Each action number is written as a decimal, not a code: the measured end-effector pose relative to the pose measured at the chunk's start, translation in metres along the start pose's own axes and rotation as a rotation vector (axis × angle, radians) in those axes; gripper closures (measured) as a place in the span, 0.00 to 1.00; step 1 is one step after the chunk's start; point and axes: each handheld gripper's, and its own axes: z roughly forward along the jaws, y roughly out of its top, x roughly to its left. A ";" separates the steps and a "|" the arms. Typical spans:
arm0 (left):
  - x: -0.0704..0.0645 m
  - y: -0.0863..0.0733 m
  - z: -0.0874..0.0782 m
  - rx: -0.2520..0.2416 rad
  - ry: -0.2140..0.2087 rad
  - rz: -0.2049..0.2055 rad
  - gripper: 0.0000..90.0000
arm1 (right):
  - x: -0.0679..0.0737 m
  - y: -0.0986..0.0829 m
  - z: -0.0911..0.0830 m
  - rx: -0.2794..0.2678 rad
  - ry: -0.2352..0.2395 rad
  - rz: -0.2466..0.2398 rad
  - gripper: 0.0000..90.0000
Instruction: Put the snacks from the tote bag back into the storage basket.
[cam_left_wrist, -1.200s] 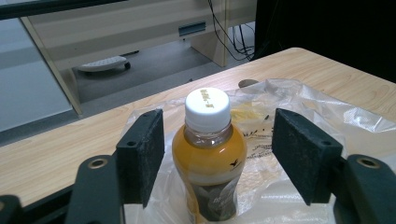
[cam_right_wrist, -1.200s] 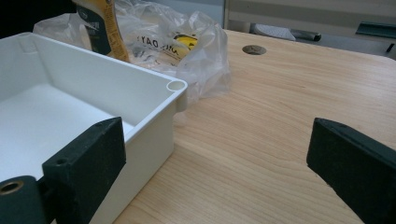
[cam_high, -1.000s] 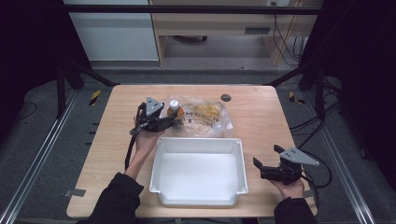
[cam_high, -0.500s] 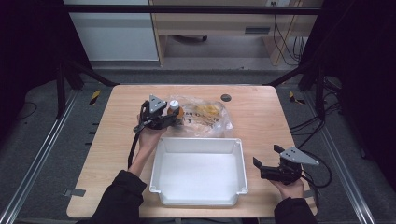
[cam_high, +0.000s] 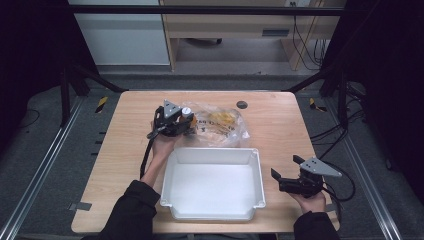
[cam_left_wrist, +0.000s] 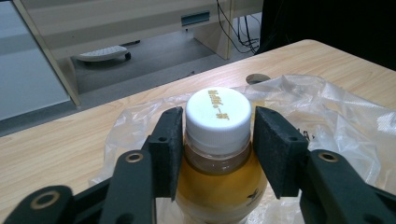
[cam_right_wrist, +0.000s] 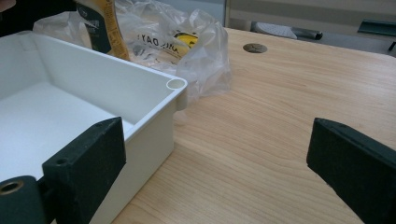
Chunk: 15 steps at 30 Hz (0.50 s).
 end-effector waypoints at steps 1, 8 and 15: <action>0.000 0.000 0.000 -0.002 -0.001 0.000 0.61 | 0.000 0.000 0.000 0.001 0.000 0.001 0.05; 0.002 0.001 0.001 -0.013 -0.003 -0.010 0.64 | 0.000 0.000 0.000 0.002 0.002 0.003 0.05; 0.001 0.001 0.001 -0.018 0.000 -0.001 0.65 | 0.000 0.000 0.001 0.003 0.004 0.004 0.06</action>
